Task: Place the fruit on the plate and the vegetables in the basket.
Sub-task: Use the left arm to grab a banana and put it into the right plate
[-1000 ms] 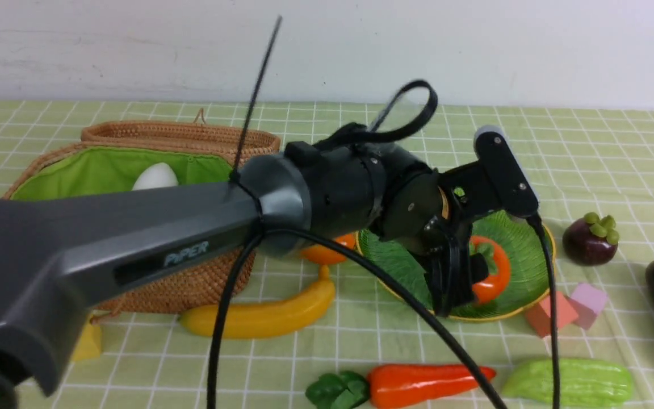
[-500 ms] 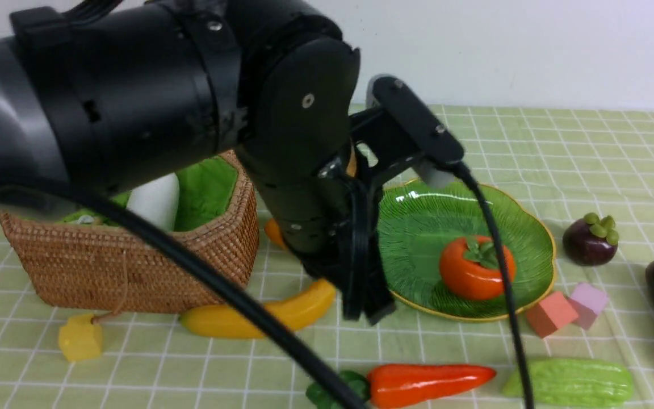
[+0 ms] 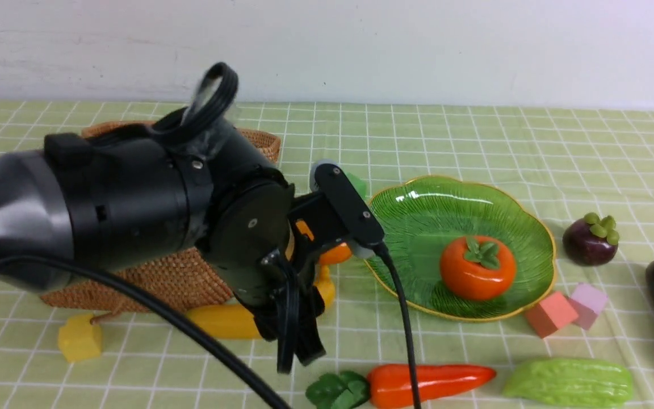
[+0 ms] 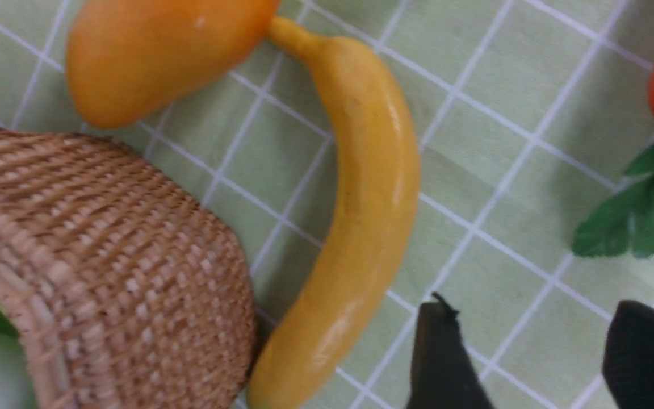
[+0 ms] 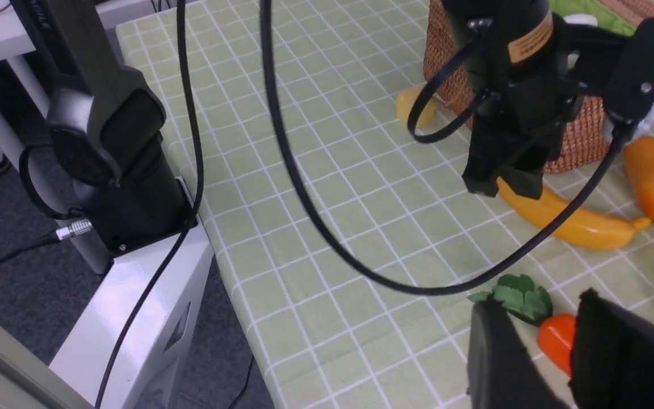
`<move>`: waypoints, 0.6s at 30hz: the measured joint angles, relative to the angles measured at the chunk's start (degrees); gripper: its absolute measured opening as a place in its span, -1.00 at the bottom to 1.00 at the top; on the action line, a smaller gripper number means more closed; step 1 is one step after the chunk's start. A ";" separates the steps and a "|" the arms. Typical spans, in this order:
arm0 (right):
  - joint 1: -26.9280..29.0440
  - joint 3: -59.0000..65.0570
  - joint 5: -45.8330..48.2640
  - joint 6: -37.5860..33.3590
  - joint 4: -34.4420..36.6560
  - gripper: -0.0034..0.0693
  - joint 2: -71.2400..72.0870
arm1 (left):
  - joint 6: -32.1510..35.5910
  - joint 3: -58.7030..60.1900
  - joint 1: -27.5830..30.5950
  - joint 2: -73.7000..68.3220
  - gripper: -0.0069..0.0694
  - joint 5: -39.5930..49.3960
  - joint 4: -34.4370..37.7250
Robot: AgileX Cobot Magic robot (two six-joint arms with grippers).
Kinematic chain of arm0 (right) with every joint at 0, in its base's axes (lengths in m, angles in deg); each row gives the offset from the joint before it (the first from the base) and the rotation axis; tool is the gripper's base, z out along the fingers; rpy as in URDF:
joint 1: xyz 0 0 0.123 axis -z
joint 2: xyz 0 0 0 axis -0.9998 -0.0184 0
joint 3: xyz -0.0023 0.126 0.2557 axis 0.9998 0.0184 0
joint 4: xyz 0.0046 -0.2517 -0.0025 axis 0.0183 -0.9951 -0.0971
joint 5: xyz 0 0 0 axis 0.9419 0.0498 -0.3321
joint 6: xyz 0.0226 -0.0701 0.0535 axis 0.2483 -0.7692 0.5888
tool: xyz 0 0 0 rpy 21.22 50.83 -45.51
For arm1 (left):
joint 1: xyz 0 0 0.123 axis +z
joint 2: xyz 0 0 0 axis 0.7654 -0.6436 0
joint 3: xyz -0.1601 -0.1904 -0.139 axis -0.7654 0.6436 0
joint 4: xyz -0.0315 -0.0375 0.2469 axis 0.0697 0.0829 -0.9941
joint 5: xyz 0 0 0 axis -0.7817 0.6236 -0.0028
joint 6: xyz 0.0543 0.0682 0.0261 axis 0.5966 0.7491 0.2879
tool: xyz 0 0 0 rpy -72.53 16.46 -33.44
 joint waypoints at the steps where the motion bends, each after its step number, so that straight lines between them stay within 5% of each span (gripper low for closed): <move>1: 0.00 0.00 0.00 0.00 0.00 -0.33 0.00 | 0.04 0.00 0.00 0.00 0.27 -0.13 0.11; 2: 0.00 0.00 0.01 0.00 0.00 -0.33 0.00 | 0.74 0.00 0.86 -0.55 0.47 -1.09 0.66; 6: 0.00 0.00 0.01 0.00 0.00 -0.33 0.00 | 3.34 0.00 1.23 -3.51 0.67 -2.10 1.59; 18: 0.00 0.00 2.59 0.23 0.85 -0.32 0.00 | 4.62 0.00 1.23 -14.08 0.59 -4.70 -3.20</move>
